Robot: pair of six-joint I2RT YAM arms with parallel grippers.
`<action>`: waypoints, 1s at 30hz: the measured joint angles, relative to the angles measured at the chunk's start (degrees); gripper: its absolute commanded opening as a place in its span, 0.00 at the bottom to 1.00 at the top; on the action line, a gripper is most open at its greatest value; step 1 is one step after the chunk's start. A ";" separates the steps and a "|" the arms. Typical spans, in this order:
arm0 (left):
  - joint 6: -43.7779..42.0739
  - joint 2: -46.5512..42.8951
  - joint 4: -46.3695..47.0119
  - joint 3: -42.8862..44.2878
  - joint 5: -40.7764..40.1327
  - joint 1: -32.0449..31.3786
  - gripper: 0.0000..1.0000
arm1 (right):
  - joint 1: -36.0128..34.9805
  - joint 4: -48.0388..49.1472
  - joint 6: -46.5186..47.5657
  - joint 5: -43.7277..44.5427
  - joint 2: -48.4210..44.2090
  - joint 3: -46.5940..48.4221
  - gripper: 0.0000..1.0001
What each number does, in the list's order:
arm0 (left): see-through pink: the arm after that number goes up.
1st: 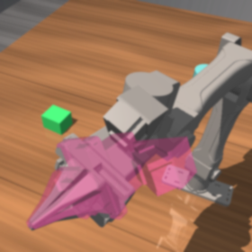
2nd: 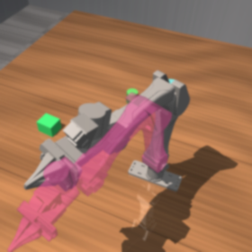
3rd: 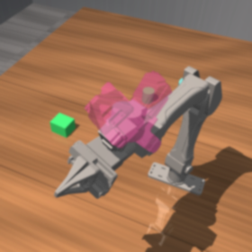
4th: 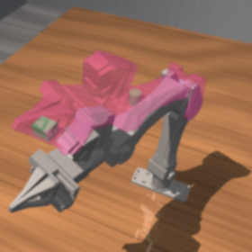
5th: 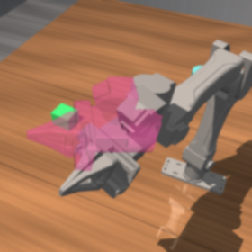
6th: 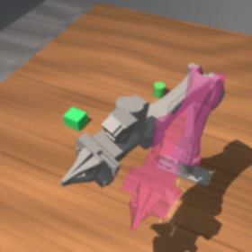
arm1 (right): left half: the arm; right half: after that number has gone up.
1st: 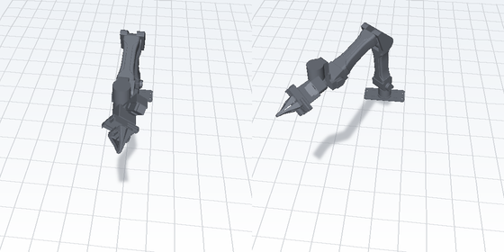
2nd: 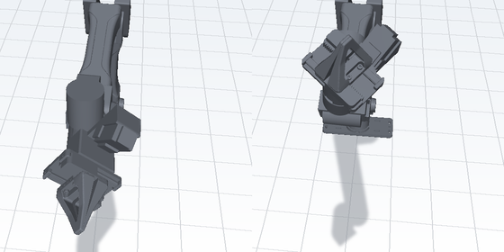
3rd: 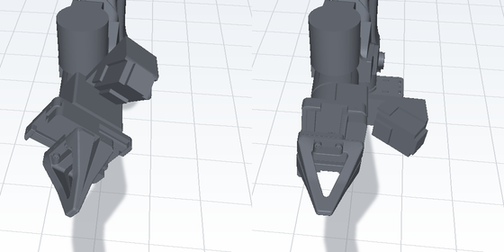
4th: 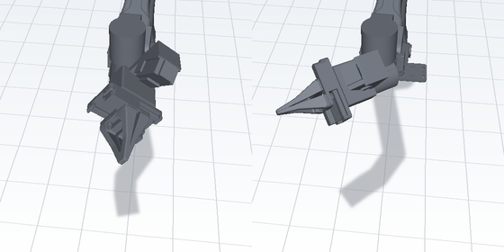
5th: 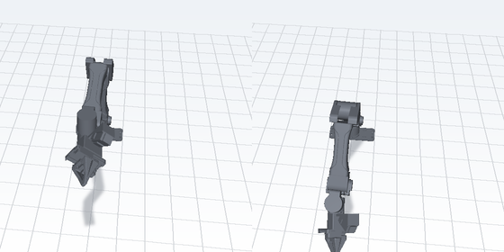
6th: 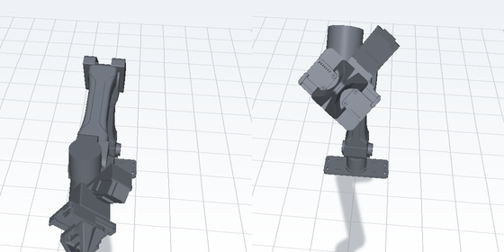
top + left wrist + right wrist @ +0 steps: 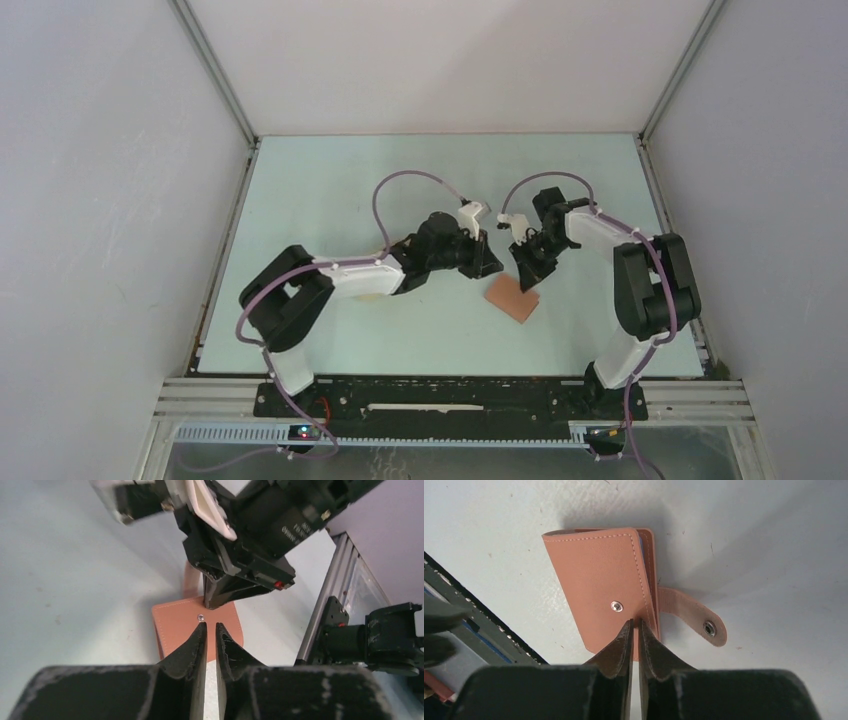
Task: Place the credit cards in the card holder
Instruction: Close the card holder at the center of the board.
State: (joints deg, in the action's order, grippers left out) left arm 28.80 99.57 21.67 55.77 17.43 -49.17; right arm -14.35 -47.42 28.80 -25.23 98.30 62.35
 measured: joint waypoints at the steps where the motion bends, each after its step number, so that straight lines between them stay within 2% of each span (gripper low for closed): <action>1: -0.17 1.49 0.26 0.96 1.05 -0.39 0.15 | 0.42 -0.20 0.04 -0.68 0.48 0.00 0.16; 7: -0.42 8.79 -0.61 2.36 3.78 -2.08 0.14 | 4.55 -2.01 1.14 -5.90 0.92 0.00 0.25; 13: -0.76 12.70 -4.98 5.44 2.64 -2.64 0.14 | 6.21 -3.21 2.38 -11.21 -1.20 0.13 0.36; 17: -0.83 13.05 -6.67 6.69 1.01 -2.69 0.14 | 7.65 -2.71 2.14 -13.14 -5.44 1.44 0.48; 22: -0.83 13.22 -7.78 7.19 0.11 -2.69 0.14 | 10.19 -1.01 1.75 -14.80 -6.95 6.71 0.49; 30: -0.83 13.27 -7.72 7.19 -0.28 -2.84 0.14 | 13.99 -0.26 -0.96 -13.77 1.14 7.98 0.48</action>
State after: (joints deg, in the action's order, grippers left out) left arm 27.97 112.84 13.96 62.96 17.15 -52.01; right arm -0.36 -47.68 27.83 -39.00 99.44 70.32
